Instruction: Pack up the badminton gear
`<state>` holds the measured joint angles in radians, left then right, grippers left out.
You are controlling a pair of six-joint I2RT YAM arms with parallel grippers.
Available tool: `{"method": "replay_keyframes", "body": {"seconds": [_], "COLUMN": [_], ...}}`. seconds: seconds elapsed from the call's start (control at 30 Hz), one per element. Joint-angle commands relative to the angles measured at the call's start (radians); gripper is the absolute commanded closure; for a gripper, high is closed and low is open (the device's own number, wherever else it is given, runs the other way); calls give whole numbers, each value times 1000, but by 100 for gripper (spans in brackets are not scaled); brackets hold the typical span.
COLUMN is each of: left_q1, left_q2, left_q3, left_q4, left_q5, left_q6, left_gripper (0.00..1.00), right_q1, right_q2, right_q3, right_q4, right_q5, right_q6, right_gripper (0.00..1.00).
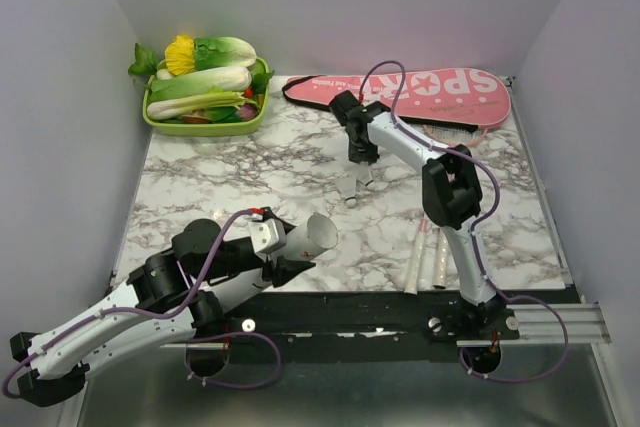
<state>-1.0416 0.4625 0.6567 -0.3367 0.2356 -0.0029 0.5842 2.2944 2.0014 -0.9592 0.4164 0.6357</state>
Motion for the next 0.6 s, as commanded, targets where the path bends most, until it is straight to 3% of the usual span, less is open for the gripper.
{"method": "replay_keyframes", "body": {"seconds": [0.0, 0.17, 0.2, 0.57], "left_q1": [5, 5, 5, 5], "left_q2": [-2, 15, 18, 54], "left_q3": [20, 21, 20, 14], "left_q4": [24, 18, 16, 13], "left_q5": [1, -7, -10, -19], "left_q6": [-28, -23, -22, -19], "left_gripper": [100, 100, 100, 100], "right_q1": [2, 5, 6, 35], "right_q2": [-10, -58, -67, -228], "right_q3": [-53, -118, -143, -344], "right_q4": [19, 56, 62, 157], "right_q5": [-51, -94, -109, -145], "right_q6": [15, 16, 15, -25], "right_gripper": [69, 97, 99, 99]}}
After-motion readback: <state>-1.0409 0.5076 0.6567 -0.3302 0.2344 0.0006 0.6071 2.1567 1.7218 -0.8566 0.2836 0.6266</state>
